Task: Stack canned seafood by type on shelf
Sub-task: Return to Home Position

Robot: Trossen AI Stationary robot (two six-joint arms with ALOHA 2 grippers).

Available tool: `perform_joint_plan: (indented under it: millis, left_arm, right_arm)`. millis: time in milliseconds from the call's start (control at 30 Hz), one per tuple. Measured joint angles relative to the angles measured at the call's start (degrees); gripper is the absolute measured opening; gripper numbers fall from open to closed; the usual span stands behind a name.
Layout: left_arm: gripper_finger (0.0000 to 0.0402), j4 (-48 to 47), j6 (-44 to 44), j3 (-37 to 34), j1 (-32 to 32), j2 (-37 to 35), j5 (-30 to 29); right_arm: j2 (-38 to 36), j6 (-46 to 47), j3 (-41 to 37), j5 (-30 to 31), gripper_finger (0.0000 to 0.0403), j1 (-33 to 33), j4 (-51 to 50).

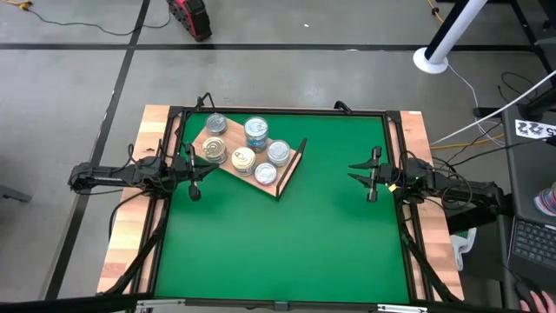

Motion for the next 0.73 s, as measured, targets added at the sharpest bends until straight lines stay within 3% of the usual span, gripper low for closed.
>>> perform_joint_plan:
  millis: [733]
  left_arm:
    - [0.0007, 0.0, 0.0, 0.0, 0.0, 0.0, 0.0]
  right_arm:
    - [0.0, 0.0, 0.0, 0.0, 0.0115, 0.0, 0.0]
